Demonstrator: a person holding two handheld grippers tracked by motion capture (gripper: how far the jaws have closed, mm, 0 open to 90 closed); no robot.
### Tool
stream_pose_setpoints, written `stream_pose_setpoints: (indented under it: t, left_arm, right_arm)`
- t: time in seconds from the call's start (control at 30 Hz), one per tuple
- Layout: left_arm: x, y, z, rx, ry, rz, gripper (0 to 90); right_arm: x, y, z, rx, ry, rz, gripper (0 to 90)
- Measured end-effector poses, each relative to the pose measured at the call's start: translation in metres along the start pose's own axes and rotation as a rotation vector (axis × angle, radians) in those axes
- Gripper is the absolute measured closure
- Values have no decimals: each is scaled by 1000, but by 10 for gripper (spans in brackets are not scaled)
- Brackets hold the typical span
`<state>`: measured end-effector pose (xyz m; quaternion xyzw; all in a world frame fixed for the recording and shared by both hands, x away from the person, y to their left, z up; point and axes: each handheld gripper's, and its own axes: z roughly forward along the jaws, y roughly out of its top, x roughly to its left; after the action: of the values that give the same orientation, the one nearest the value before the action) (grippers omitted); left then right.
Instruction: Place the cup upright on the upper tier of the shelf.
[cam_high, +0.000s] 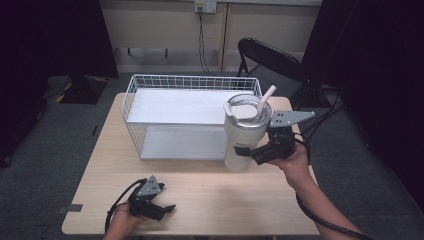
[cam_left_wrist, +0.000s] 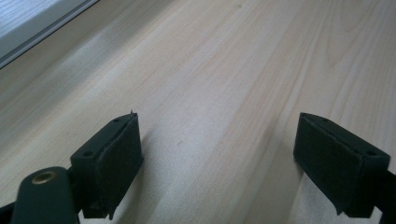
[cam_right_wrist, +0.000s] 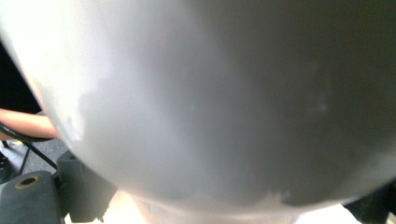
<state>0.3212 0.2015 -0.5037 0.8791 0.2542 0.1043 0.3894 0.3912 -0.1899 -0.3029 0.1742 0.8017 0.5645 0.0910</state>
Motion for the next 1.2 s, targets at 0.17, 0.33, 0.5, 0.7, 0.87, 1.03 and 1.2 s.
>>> stream_pose_setpoints:
  t: [0.17,0.33,0.5,0.7,0.87,1.03,1.2]
  left_arm:
    - [0,0,0,0,1,0,148]
    - [0,0,0,0,1,0,148]
    - [0,0,0,0,0,0,148]
    - [0,0,0,0,0,0,148]
    - [0,0,0,0,0,0,148]
    - [0,0,0,0,0,0,148]
    - [0,0,0,-6,1,-1,148]
  right_arm:
    - [-2,11,-2,7,3,1,92]
    - [-4,20,-3,15,6,7,92]
    - [-4,28,-3,22,2,0,92]
    - [-6,37,-2,15,2,8,93]
    - [-7,46,0,18,-1,5,93]
    - [-7,57,0,16,-3,-3,93]
    - [-7,69,0,14,-5,-1,93]
